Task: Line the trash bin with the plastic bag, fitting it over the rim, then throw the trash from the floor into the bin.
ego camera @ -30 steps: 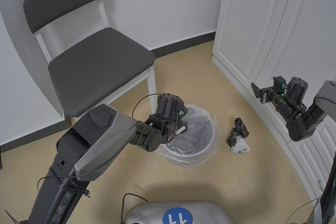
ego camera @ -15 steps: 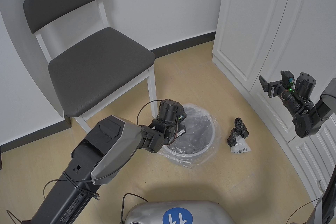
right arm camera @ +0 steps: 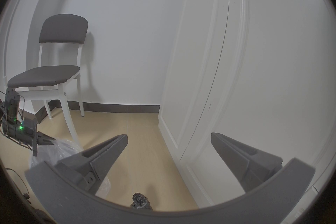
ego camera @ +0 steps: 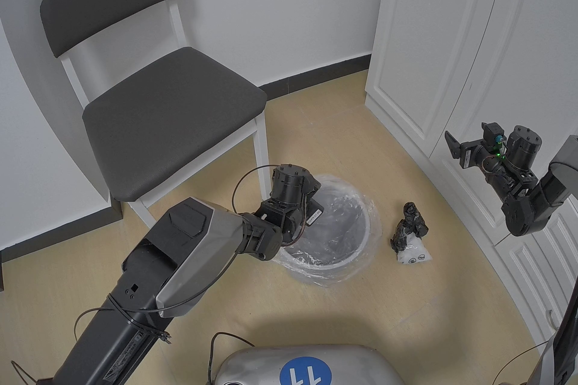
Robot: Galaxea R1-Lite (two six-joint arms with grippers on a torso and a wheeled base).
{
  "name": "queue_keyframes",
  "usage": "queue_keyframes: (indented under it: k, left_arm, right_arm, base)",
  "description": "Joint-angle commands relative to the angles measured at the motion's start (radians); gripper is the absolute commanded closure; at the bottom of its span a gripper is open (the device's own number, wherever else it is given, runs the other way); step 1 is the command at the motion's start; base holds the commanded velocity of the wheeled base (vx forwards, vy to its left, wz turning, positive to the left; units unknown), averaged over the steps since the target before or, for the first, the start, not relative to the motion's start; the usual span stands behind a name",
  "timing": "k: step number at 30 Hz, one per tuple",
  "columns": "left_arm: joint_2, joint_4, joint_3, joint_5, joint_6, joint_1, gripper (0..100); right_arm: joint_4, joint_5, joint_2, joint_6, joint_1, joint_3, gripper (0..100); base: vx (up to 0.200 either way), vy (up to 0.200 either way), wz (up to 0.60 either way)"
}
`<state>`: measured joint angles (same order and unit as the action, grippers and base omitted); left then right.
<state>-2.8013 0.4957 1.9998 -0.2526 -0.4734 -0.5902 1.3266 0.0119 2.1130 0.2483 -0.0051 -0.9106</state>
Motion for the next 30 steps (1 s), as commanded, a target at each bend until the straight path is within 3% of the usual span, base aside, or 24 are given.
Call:
queue_keyframes:
  k: [1, 5, 12, 21, 28, 29, 30]
  left_arm:
    - [0.011, 0.033, 0.0, 0.001, 0.038, -0.002, 100]
    - [0.0, 0.093, 0.0, 0.001, 0.104, -0.005, 100]
    - [-0.049, 0.218, 0.0, -0.005, 0.118, 0.003, 100]
    - [-0.058, 0.262, 0.0, -0.016, 0.206, 0.023, 100]
    - [-0.06, 0.305, 0.0, -0.019, 0.208, 0.044, 100]
    - [-0.06, 0.308, 0.0, -0.02, 0.208, 0.044, 0]
    - [-0.06, 0.308, 0.0, -0.02, 0.208, 0.044, 0]
  right_arm:
    - [0.002, 0.0, 0.013, 0.0, -0.003, -0.007, 0]
    - [0.002, -0.001, 0.024, 0.002, -0.003, -0.01, 0]
    - [0.016, -0.003, 0.032, 0.002, -0.003, -0.01, 0]
    - [0.028, -0.003, 0.047, 0.002, -0.003, -0.02, 0]
    - [0.039, -0.003, 0.051, 0.002, 0.001, -0.022, 0]
    - [0.04, -0.003, 0.055, 0.002, 0.001, -0.022, 0]
    - [0.04, -0.003, 0.055, 0.002, 0.001, -0.022, 0]
  base:
    - [0.0, 0.0, 0.0]
    - [0.0, 0.0, 0.0]
    - [0.0, 0.0, 0.0]
    - [0.0, 0.0, 0.0]
    - [0.0, 0.0, 0.0]
    - [0.0, 0.0, 0.0]
    - [0.0, 0.0, 0.0]
